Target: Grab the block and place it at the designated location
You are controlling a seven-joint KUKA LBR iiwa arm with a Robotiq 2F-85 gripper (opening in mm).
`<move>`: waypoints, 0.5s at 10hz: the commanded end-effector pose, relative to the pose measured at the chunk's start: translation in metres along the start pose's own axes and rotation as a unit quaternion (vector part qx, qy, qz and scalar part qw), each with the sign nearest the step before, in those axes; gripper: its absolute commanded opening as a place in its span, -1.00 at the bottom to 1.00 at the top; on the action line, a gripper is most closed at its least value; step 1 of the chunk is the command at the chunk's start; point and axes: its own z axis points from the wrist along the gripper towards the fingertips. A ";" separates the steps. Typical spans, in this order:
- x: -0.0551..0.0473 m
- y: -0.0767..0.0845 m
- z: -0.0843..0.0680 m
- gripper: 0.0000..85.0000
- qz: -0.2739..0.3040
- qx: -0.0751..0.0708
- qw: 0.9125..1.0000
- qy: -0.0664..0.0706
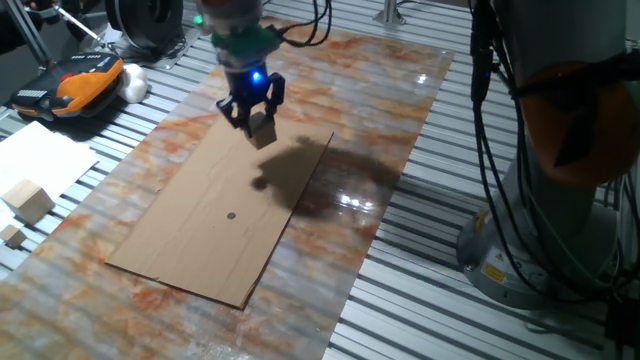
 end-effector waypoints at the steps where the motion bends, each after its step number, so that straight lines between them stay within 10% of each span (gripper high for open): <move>1: 0.005 0.010 -0.001 -1.00 0.002 0.012 1.000 -0.007; 5: 0.005 0.010 -0.001 -1.00 -0.051 -0.043 0.998 -0.001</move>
